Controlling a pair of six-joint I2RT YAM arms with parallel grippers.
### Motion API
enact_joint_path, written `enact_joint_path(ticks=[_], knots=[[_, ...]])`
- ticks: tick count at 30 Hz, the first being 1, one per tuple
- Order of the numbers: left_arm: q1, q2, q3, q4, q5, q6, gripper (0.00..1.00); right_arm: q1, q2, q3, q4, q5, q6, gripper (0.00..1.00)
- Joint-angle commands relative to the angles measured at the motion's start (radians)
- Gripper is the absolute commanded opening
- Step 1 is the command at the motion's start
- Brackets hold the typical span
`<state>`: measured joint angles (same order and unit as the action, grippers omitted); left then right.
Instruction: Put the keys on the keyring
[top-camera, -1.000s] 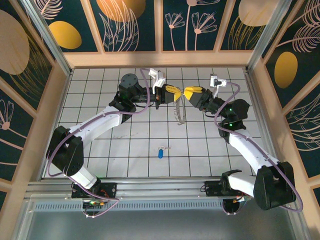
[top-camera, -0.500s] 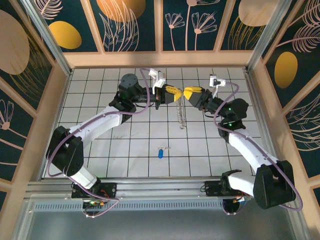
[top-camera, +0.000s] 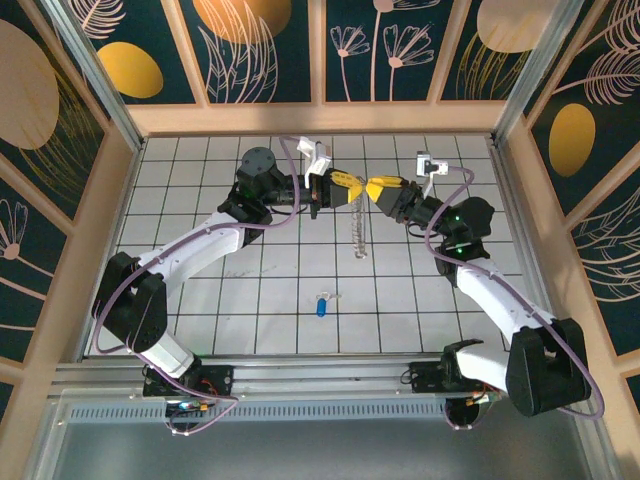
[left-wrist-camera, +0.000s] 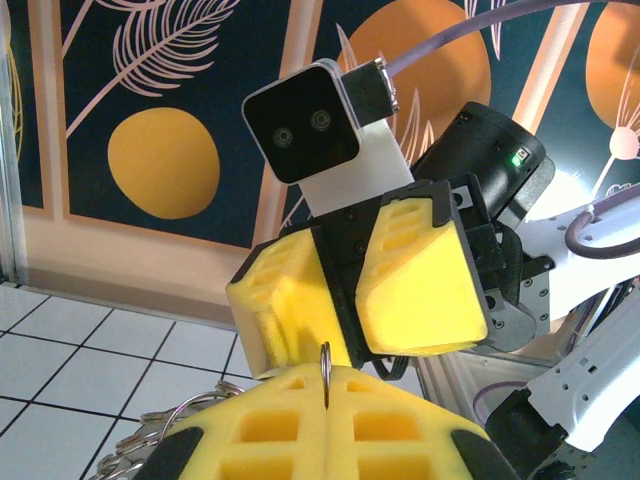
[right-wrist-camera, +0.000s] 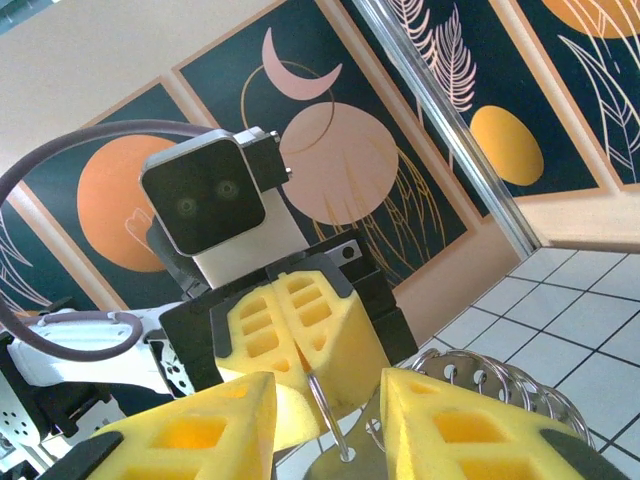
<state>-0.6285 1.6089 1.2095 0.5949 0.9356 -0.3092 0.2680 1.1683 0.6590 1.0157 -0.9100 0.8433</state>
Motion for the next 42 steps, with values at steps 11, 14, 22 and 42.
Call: enact_joint_path(ticks=[11,14,22,42], knots=[[-0.002,-0.011,0.012,0.072,0.021,-0.011,0.0,0.002,0.009,0.011,0.058,-0.052,-0.011,0.2],[-0.002,-0.008,0.015,0.072,0.024,-0.014,0.0,0.003,0.01,0.016,0.057,-0.059,-0.012,0.15],[-0.002,0.002,0.022,0.072,0.037,-0.023,0.0,0.007,0.02,0.032,0.059,-0.063,-0.016,0.1],[-0.002,0.006,0.025,0.065,0.048,-0.024,0.0,0.022,0.041,0.056,0.042,-0.079,-0.034,0.0]])
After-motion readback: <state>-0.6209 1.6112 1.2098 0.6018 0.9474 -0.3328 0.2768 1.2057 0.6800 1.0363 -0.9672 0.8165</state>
